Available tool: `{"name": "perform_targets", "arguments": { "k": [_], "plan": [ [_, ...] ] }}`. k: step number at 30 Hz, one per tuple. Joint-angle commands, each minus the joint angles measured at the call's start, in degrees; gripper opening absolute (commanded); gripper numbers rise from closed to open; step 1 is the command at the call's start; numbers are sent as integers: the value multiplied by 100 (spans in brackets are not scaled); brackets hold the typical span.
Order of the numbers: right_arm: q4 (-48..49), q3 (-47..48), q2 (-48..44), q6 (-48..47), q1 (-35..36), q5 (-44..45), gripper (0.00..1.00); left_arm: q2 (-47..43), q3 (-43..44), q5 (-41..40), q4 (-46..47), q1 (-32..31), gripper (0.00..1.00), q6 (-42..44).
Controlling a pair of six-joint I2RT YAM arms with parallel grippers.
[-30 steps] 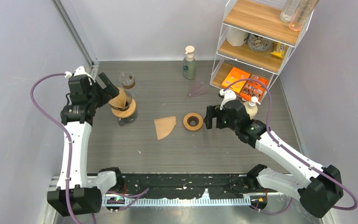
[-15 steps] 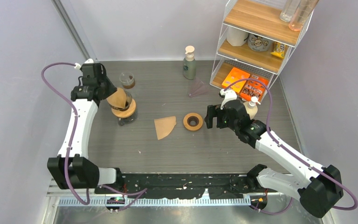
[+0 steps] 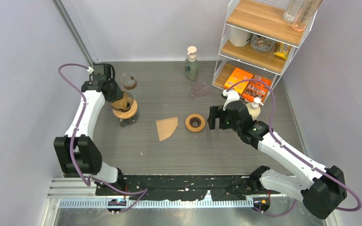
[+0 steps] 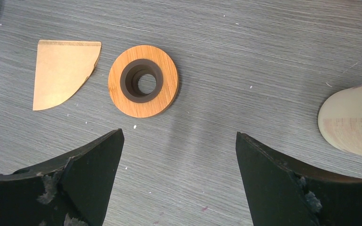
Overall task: Place the coffee filter in the dripper
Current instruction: Place the coffee filter in the coffee dripper.
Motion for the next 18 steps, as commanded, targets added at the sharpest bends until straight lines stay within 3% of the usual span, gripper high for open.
{"name": "perform_targets", "arguments": {
  "k": [1,18],
  "plan": [
    [55,39,3,-43,-16,131,95,100,229,123,-89,-23,16,148],
    [53,46,116,-34,-17,143,95,388,133,10,-217,-23,14,189]
  ]
}}
